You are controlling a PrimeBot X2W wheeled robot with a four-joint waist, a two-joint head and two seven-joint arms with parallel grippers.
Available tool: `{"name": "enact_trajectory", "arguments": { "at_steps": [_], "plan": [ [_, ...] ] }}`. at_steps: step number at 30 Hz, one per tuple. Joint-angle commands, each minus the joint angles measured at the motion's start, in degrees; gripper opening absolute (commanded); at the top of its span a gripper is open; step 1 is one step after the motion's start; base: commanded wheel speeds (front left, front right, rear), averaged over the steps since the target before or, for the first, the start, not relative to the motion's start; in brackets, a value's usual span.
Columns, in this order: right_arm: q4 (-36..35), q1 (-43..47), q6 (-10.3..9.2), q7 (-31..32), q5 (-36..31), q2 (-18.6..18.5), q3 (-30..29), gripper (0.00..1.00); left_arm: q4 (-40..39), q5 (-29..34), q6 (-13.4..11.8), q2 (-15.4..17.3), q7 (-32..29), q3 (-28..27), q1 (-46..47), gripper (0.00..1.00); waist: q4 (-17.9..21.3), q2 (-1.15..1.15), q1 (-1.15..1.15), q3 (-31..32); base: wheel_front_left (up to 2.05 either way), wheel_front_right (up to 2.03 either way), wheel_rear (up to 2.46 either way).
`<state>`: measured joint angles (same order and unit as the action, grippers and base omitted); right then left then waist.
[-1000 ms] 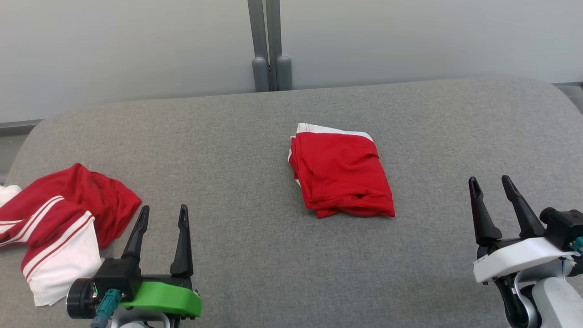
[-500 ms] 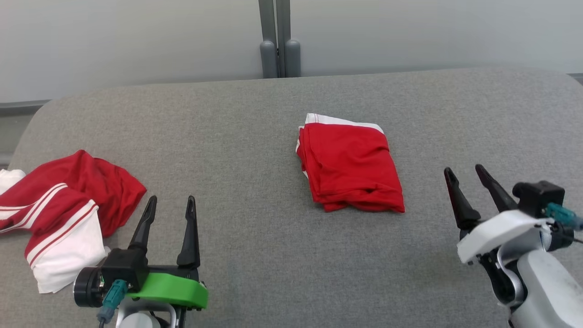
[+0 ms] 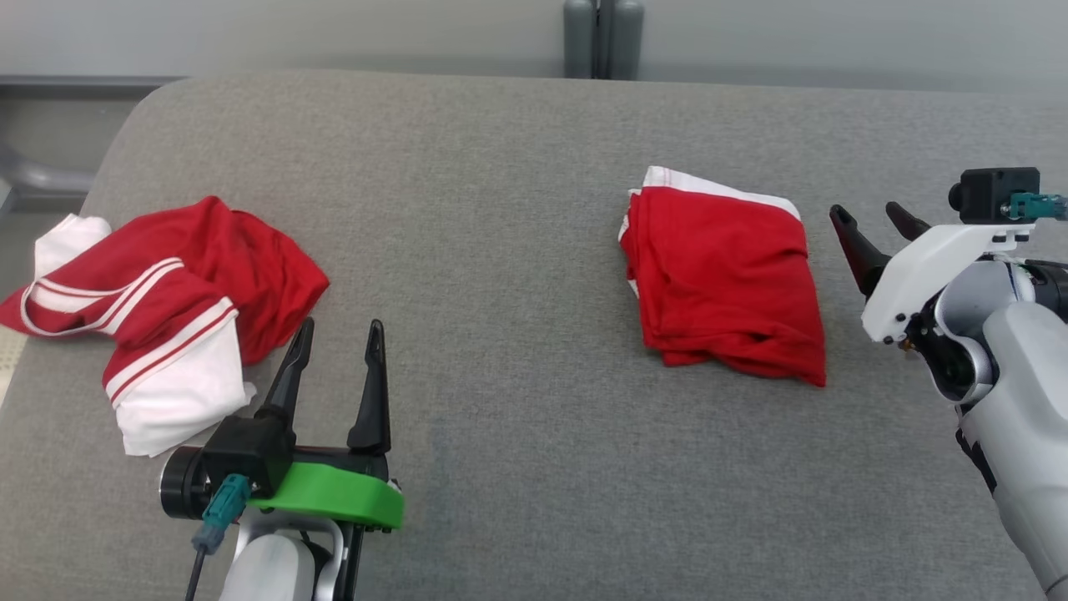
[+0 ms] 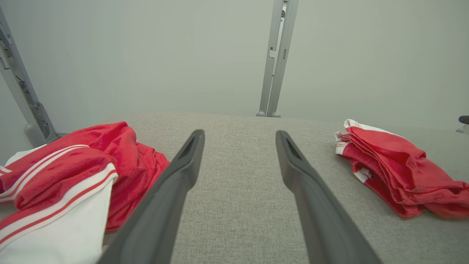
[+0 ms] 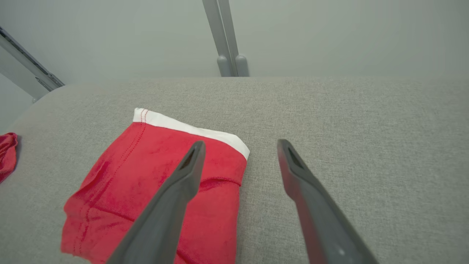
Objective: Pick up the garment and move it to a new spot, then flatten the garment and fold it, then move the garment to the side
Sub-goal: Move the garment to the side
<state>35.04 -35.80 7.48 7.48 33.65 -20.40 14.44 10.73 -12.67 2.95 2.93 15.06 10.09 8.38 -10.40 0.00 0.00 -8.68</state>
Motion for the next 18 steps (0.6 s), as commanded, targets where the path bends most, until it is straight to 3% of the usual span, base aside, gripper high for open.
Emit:
{"name": "enact_trajectory", "arguments": {
  "at_steps": [1,7,14,15,16,17,18],
  "plan": [
    [2.15,-0.94,0.02,1.41,1.21,-0.11,-0.72,1.0,-0.12,-0.68,-0.52,0.0,0.16,0.52,1.17,1.0,-4.23,0.0,0.0,-3.82,0.0,0.0,0.0],
    [11.01,-3.35,0.02,9.23,5.01,1.15,-1.98,1.0,-0.15,-2.2,-1.69,0.0,0.17,1.81,1.93,1.0,-7.3,0.0,0.0,-5.19,0.0,0.0,0.0],
    [14.48,-2.76,0.02,13.35,8.15,2.04,-0.6,0.97,0.09,-2.51,-2.34,0.0,0.16,2.12,1.6,1.0,-7.85,0.0,0.0,-4.53,0.0,0.0,0.0],
    [14.42,-2.72,0.02,13.11,8.43,2.15,-0.35,0.56,0.09,-2.41,-2.39,0.0,0.17,2.07,1.59,1.0,-7.7,0.0,0.0,-4.37,0.0,0.0,0.0],
    [14.23,-2.71,0.02,12.66,8.6,2.12,-0.08,0.35,0.08,-2.29,-2.39,0.0,0.17,2.02,1.56,1.0,-7.51,0.0,0.0,-4.19,0.0,0.0,0.0],
    [13.85,-2.75,0.02,12.09,8.91,2.15,0.15,0.0,0.07,-2.07,-2.39,0.0,0.16,1.93,1.5,1.0,-7.2,0.0,0.0,-3.98,0.0,0.0,0.0],
    [13.5,-2.77,0.02,11.68,9.18,2.13,0.35,0.0,0.07,-1.96,-2.35,0.0,0.16,1.9,1.46,1.0,-6.94,0.0,0.0,-3.83,0.0,0.0,0.0]
  ]
}}
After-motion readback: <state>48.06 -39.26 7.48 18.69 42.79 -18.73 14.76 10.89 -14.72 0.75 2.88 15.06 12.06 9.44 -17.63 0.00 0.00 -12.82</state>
